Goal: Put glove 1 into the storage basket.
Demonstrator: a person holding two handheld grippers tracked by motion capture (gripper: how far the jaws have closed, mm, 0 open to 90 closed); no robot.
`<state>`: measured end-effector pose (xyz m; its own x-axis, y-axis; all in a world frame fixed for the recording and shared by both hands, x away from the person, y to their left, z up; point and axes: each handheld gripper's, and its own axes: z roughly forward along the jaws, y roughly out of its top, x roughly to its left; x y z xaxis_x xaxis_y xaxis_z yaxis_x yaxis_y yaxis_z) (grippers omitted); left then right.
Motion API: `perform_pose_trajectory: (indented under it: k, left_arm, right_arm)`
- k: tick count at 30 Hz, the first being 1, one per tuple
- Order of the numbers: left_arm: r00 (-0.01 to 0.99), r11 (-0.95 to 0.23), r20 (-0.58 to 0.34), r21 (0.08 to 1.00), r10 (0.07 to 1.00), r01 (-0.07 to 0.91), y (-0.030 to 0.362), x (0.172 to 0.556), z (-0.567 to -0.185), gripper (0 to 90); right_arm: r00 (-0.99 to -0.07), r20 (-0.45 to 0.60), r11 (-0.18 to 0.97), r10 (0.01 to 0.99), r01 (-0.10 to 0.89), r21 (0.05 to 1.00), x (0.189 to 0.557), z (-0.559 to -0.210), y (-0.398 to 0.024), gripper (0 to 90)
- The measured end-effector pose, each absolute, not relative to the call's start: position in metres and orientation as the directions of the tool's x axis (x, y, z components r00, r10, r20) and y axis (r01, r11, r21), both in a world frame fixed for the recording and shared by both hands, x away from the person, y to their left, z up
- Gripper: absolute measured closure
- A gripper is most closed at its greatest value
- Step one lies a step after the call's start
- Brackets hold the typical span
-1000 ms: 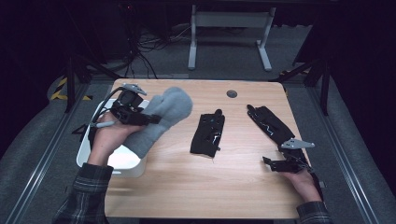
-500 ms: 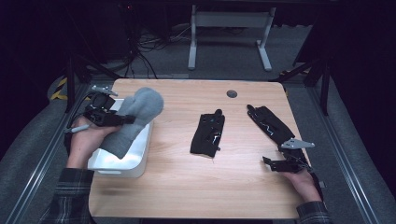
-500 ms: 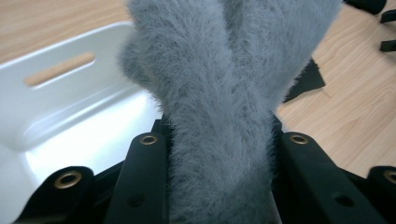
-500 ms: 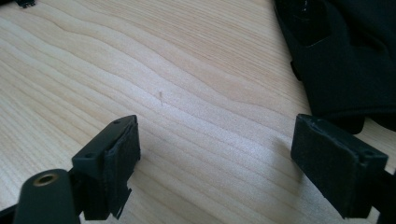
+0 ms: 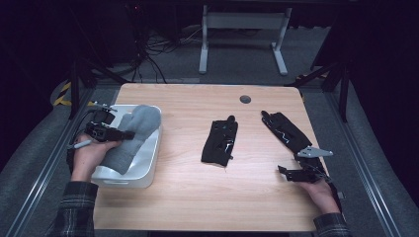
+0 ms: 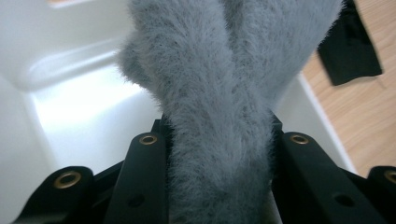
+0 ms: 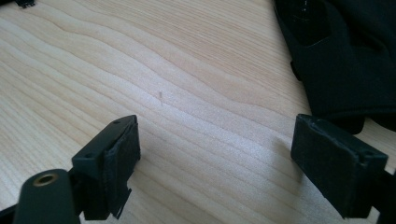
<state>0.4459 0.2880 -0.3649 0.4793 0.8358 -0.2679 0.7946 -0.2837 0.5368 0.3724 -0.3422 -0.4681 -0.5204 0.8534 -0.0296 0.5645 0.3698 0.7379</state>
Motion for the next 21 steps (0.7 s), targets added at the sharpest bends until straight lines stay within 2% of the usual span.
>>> perform_pose_trajectory:
  k: [3, 12, 16, 17, 21]
  left_arm:
    - [0.458, -0.270, -0.292, 0.506, 0.840, 0.819, 0.291, 0.451, -0.379, 66.3]
    - [0.410, -0.267, -0.275, 0.437, 0.869, 0.859, 0.289, 0.464, -0.399, 62.5]
    - [0.402, -0.277, -0.256, 0.411, 0.879, 0.868, 0.289, 0.467, -0.404, 52.4]
    - [0.401, -0.287, -0.240, 0.399, 0.884, 0.871, 0.288, 0.468, -0.406, 52.4]
    - [0.398, -0.295, -0.191, 0.412, 0.897, 0.862, 0.287, 0.468, -0.403, 34.1]
  right_arm:
    - [-0.520, -0.030, 0.370, 0.853, 0.565, 0.738, 0.372, -0.468, -0.342, 16.3]
    - [-0.520, -0.030, 0.370, 0.854, 0.564, 0.738, 0.372, -0.468, -0.342, 16.3]
    - [-0.520, -0.030, 0.370, 0.853, 0.564, 0.738, 0.372, -0.468, -0.342, 16.3]
    - [-0.520, -0.030, 0.370, 0.853, 0.564, 0.738, 0.372, -0.468, -0.342, 16.3]
    - [-0.520, -0.030, 0.370, 0.853, 0.564, 0.738, 0.372, -0.468, -0.342, 16.3]
